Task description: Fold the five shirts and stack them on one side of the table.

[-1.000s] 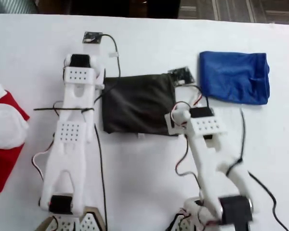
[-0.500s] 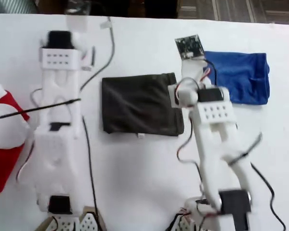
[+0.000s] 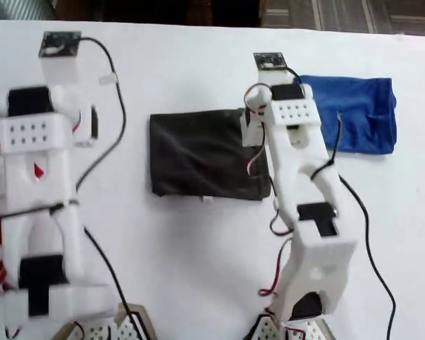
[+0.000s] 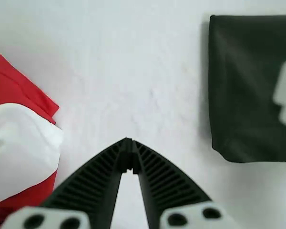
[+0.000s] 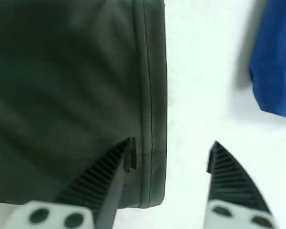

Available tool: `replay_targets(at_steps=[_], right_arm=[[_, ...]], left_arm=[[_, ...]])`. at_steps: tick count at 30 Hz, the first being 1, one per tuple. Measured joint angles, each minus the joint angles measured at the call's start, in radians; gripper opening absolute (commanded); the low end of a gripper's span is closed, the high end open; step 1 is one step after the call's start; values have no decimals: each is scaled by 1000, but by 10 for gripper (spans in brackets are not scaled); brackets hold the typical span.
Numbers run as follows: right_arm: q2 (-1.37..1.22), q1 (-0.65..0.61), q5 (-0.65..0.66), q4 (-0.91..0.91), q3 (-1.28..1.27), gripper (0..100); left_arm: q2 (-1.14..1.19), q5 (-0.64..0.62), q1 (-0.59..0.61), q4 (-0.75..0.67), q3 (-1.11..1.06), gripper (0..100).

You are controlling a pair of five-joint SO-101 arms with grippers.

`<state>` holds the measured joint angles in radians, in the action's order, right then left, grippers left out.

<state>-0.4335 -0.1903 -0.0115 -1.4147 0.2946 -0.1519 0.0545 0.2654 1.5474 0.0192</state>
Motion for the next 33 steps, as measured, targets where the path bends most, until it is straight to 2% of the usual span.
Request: replay_targets(at_steps=[5,10,16,22,27,31,33], right_arm=[[-166,0,-3,-95,219,255],[-344,0,-3,-121,377,255],[-506,-11,-3,-167,537,255],[-631,-80,20,-292,680,247],[-667,-126,106,-325,695,152],[-667,-126,124,-325,698,8],[-667,-126,124,-325,698,22]], left_arm=[[-161,11,2,-89,-253,27],[-262,12,0,-115,-417,27],[-331,14,2,-132,-457,27],[-334,15,2,-169,-457,27],[-334,15,2,-181,-457,27],[-334,15,2,-181,-457,27],[-334,15,0,-186,-457,27]])
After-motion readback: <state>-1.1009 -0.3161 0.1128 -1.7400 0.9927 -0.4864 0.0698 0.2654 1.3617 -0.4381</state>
